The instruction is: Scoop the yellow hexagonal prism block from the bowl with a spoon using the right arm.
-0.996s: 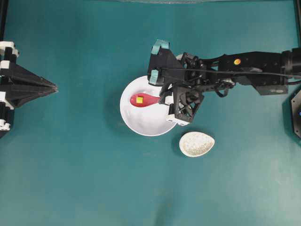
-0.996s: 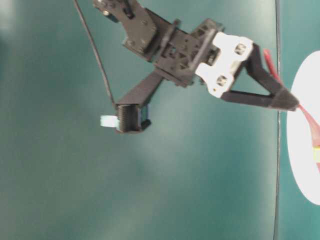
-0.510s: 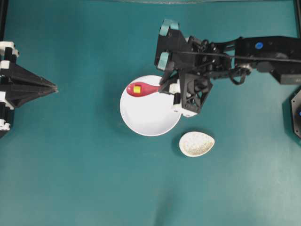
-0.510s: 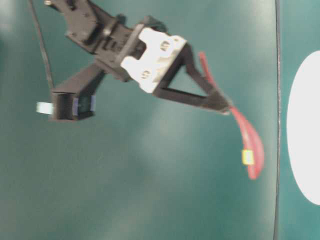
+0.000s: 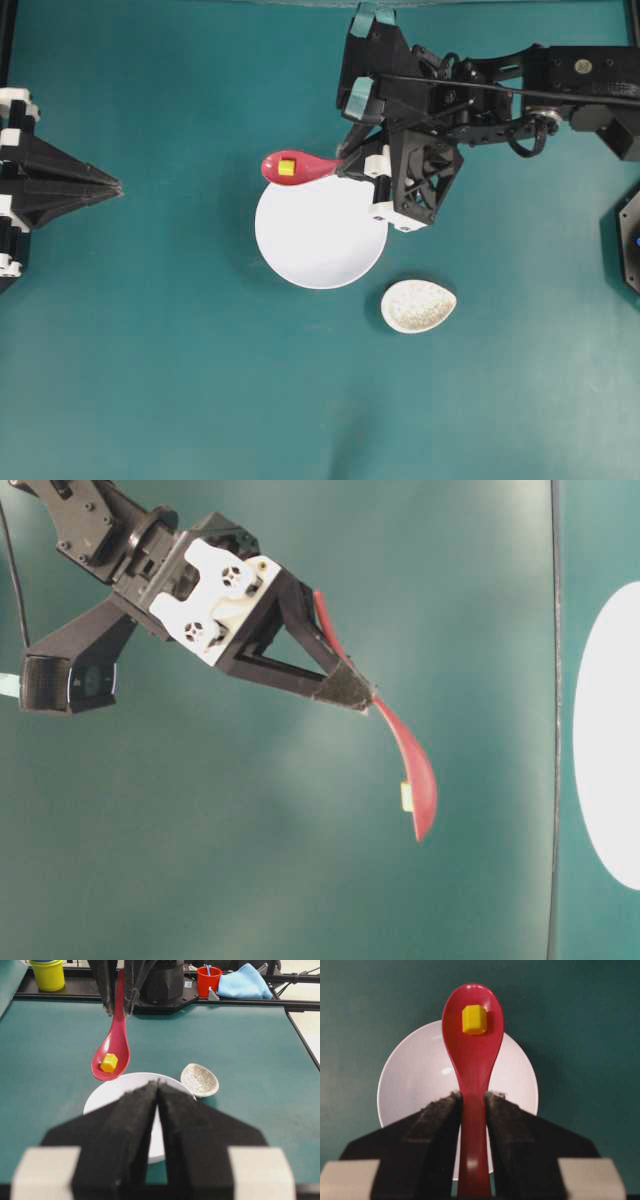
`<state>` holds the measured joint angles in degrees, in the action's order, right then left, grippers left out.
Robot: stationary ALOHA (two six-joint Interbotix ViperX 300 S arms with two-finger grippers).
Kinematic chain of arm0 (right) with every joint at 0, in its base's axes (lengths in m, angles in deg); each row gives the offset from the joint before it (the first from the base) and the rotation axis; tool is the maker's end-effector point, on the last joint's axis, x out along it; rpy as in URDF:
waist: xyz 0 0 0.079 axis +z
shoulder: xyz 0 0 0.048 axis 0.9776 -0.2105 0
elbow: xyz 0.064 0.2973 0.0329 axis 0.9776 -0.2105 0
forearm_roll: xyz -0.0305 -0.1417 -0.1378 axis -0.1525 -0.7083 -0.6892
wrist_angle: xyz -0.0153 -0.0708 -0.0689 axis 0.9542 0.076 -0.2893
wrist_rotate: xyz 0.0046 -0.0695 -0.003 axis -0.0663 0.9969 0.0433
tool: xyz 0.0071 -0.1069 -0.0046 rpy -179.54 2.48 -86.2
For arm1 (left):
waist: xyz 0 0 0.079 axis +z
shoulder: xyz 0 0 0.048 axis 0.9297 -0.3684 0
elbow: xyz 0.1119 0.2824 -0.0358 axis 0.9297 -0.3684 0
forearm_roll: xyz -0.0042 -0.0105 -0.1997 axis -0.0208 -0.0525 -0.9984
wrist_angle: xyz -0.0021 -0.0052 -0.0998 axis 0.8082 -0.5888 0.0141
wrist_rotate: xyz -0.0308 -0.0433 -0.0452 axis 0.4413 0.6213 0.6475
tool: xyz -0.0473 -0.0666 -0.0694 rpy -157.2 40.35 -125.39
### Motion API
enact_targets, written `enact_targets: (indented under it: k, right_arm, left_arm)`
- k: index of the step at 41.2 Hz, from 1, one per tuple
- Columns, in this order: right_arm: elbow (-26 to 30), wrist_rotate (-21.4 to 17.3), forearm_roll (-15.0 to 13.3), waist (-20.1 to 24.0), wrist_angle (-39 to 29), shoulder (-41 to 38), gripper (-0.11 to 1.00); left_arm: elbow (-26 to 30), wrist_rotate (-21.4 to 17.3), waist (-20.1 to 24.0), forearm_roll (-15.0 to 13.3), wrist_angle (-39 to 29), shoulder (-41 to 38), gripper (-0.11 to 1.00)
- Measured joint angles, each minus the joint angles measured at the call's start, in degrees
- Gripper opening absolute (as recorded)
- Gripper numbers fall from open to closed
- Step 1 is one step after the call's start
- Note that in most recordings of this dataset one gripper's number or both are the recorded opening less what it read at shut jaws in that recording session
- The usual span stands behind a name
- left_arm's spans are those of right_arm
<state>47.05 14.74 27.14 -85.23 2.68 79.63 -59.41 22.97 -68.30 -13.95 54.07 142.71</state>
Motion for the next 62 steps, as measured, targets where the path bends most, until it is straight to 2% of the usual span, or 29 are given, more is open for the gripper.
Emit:
enact_targets:
  k: [27,40,47,62]
  right_arm:
    - [0.09,0.00,0.00,0.00,-1.58,2.11,0.25]
    - [-2.99,-0.62,0.35,-0.09,-1.49,5.80,0.25]
    - [-4.13,-1.93,0.44,-0.09,-1.32,7.03,0.25]
    - [-4.57,-1.67,0.35,-0.09,-0.09,7.47,0.25]
  left_arm:
    - [0.09,0.97,0.00,0.00,0.00,0.44,0.09]
    - [0.09,1.05,0.00,0.00,-0.09,0.53,0.09]
    - [0.09,-0.09,0.00,-0.09,-0.09,0.62,0.09]
    - [0.35,-1.49,0.00,0.70,-0.26,1.76,0.09]
